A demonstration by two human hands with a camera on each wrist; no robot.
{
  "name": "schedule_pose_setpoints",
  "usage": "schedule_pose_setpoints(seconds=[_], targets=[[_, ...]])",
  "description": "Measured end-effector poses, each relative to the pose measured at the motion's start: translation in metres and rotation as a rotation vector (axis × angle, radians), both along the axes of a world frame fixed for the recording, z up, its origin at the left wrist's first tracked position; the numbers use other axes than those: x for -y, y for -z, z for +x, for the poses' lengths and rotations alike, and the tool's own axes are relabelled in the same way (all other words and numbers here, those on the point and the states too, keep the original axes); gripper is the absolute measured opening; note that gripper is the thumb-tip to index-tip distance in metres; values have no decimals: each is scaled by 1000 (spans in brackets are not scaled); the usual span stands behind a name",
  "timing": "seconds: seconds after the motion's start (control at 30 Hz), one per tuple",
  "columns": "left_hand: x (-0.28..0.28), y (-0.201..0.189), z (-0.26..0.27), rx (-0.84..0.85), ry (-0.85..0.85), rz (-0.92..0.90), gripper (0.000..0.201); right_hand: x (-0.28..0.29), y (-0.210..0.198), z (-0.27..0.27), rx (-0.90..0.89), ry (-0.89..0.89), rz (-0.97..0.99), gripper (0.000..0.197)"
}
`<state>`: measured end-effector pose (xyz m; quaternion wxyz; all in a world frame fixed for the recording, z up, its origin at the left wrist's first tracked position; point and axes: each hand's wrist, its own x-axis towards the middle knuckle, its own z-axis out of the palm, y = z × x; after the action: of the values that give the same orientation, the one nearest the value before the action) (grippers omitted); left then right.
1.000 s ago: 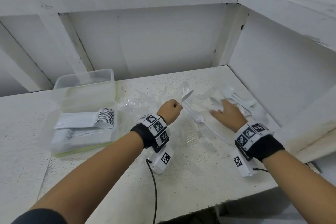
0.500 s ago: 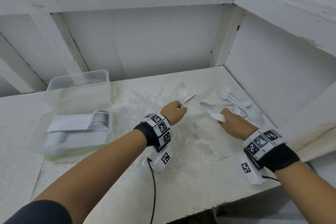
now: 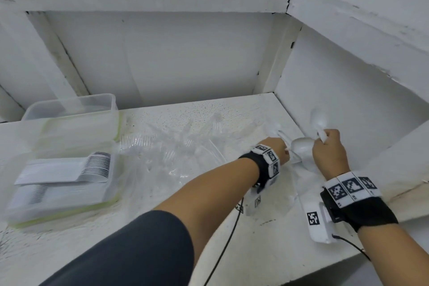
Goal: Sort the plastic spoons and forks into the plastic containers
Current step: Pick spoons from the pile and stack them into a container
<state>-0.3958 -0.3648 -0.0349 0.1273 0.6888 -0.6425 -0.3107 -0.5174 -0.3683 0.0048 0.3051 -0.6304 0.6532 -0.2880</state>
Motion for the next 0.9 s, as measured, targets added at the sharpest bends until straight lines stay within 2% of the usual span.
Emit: schedule_pose_setpoints(seconds=[0.2,0.37,0.43,0.57,0.63,0.67,0.77,0.9], targets=[[9,20,-16,98,114,95,27,-4,5,0,-28,-54,22,29],[5,17,9,131,140,121,37,-5,9,2,-18,-95,53,25],[1,12,23,170,189,174,33,-6,11,5,-16,-104,46,24],[-14,14,49,214,276,201,8,-4,17,8,-12,-66,86,23],[-20,19,58,239,245,231,8,-4,22,7,-25,-16,136,23],[-22,21,59,249,222,230,15,-4,24,6,-30,1,157,23],[-21,14,54,236,165,123,38,-8,26,2,-44,16,167,21],[-16,1,23,103,67,-38,25,-11,21,0,-44,13,112,25]])
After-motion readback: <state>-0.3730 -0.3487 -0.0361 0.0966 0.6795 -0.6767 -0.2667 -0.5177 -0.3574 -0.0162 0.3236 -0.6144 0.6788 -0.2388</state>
